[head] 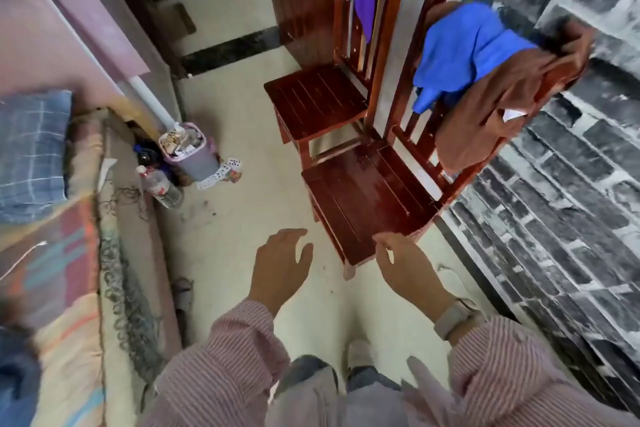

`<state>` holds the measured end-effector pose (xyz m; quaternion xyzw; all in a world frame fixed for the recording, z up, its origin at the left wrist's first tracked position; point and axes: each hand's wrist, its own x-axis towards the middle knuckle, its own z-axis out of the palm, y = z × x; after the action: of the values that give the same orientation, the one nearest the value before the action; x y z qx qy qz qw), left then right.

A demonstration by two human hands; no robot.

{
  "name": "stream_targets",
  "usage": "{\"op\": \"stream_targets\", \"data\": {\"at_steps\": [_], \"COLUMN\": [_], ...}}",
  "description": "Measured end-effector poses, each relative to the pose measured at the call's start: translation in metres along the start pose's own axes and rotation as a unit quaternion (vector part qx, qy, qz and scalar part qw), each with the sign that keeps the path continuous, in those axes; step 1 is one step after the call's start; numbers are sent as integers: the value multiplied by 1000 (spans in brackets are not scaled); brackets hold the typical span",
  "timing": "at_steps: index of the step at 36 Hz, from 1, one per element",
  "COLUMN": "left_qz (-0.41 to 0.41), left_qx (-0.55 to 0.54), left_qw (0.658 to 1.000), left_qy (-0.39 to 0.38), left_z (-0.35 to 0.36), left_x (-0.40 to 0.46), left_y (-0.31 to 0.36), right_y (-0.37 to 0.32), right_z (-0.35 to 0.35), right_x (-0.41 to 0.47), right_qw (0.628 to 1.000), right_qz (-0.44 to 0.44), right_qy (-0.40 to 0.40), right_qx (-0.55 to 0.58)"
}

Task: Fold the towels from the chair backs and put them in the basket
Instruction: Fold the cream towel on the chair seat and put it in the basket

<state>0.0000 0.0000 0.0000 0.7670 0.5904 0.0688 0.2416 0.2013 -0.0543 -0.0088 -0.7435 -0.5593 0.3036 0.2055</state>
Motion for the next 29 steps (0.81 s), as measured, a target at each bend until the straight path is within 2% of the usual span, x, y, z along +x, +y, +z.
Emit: {"op": "stream_targets", "data": {"at_steps": [5, 11, 14, 18, 23, 29], "left_qz": [-47, -98, -114, -106, -102, -66], "left_qx": [-38, -56, -70, -76, -85, -96], "left_qw": [998, 992, 990, 991, 990, 992], "left_qy": [33, 48, 47, 35, 42, 40], "left_z": [-21, -52, -73, -112, -166, -200], "left_x": [55, 139, 193, 269, 358, 451], "left_y": [-26, -88, -121, -167, -214, -227], "right_y": [-32, -78, -106, -155, -221, -258], "right_z": [2, 22, 35, 53, 65, 66], "right_x": [77, 181, 239, 318, 408, 492], "right_qw": [998, 997, 997, 998, 999, 999], "right_qz": [-8, -43, -29, 8, 10, 3], "right_qy": [-52, -55, -59, -63, -50, -28], "right_qx": [-19, -40, -29, -15, -9, -26]}}
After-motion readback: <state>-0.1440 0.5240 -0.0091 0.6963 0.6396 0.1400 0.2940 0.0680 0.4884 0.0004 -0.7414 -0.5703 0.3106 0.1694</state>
